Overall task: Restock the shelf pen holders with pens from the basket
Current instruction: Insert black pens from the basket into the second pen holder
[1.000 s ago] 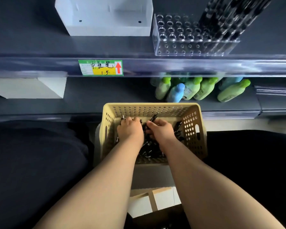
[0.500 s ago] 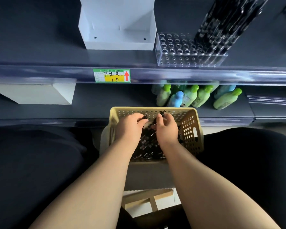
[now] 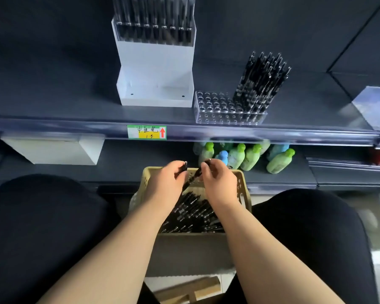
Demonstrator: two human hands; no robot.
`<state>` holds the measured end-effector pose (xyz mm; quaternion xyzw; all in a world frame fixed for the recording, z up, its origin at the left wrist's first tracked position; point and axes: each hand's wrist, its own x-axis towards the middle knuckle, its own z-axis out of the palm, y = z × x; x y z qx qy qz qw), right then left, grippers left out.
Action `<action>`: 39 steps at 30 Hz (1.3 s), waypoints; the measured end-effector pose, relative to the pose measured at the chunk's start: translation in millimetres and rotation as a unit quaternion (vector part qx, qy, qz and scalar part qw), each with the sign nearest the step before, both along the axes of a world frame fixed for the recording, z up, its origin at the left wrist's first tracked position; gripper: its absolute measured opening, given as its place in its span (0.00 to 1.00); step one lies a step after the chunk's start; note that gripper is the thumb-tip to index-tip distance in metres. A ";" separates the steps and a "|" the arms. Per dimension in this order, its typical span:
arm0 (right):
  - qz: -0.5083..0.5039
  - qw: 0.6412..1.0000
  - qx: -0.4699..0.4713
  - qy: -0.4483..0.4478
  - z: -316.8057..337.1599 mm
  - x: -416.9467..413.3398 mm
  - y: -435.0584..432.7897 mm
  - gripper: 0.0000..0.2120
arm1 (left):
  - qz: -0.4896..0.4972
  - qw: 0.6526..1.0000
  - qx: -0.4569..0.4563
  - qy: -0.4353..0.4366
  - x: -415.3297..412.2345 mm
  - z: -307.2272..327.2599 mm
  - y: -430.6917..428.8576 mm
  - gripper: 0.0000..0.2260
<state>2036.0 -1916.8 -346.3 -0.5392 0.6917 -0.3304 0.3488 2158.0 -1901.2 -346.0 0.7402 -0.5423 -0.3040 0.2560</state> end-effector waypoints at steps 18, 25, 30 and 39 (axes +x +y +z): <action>0.009 0.959 -0.276 0.062 189.0 -81.9 -97.6 0.04 | 0.011 0.961 -0.261 0.095 -50.2 143.4 -70.3 0.13; 0.044 0.953 -0.260 0.148 187.6 -86.3 -131.0 0.09 | 0.013 0.953 -0.295 0.076 -65.6 160.4 -98.4 0.13; 0.065 0.951 -0.242 0.180 177.2 -87.7 -143.0 0.11 | 0.007 0.952 -0.295 0.084 -71.8 155.1 -107.7 0.13; 0.083 0.929 -0.273 0.234 172.8 -85.8 -145.3 0.13 | -0.001 0.952 -0.294 0.086 -75.6 145.2 -111.3 0.13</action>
